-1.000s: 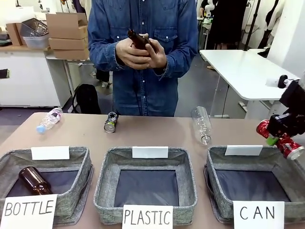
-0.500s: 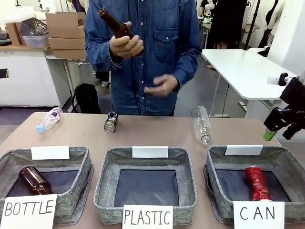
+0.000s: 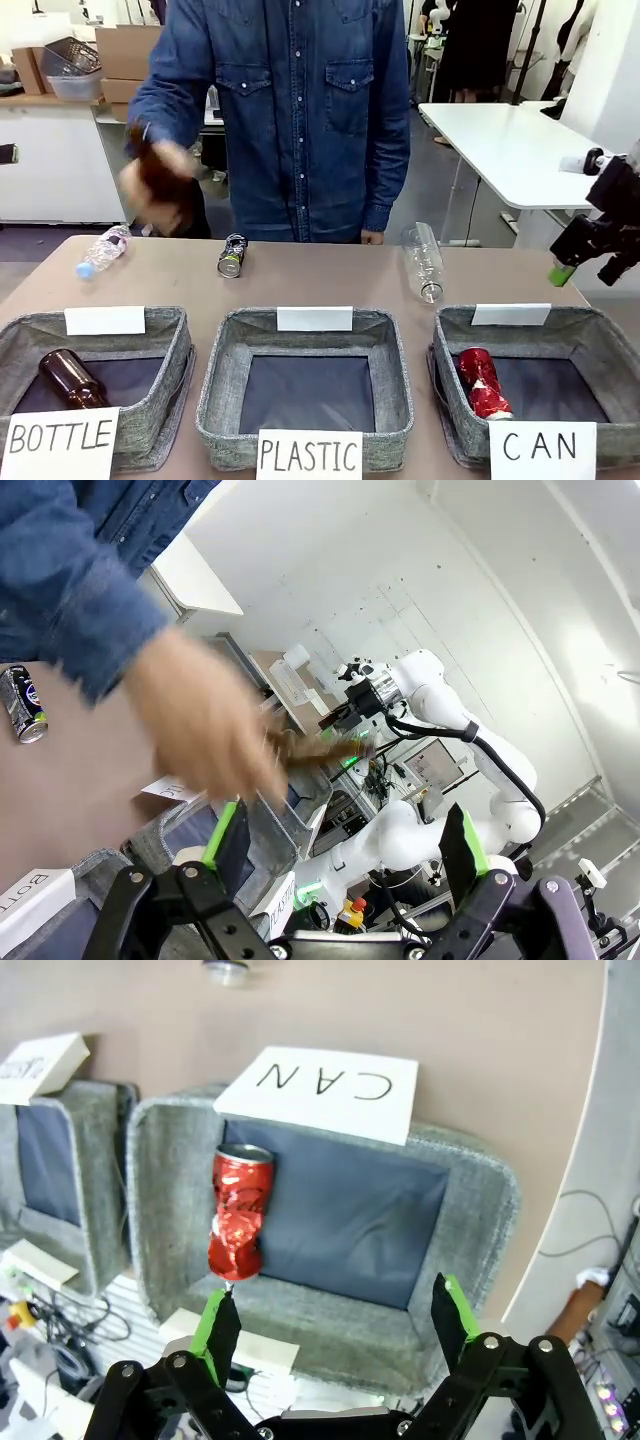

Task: Sort the can waste into the basket.
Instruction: Pick up the can waste from the table and place it in the right Fabric basket.

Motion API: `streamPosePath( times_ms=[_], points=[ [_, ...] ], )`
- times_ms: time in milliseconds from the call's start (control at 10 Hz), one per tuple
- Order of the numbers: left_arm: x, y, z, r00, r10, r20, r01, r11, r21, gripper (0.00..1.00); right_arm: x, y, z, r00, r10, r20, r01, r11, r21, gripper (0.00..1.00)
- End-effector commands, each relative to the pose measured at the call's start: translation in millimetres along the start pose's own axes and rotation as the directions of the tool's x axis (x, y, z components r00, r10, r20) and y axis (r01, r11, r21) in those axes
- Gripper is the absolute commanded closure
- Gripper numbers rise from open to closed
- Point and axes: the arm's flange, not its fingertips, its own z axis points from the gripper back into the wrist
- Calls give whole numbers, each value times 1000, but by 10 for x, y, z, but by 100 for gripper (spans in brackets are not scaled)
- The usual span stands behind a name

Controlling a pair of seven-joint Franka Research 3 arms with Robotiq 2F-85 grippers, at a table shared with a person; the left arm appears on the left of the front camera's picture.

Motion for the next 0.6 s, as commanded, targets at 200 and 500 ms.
streamPosePath(
  times_ms=[200, 500],
  points=[
    [19, -11, -14, 1000, -25, 14, 25, 1000, -19, 0, 43, -91, 68, 1000, -7, -8, 8, 992, 126, 0],
    [19, -11, -14, 1000, -25, 14, 25, 1000, -19, 0, 158, -420, 302, 997, 60, 38, -69, 696, 715, 0]
  ],
)
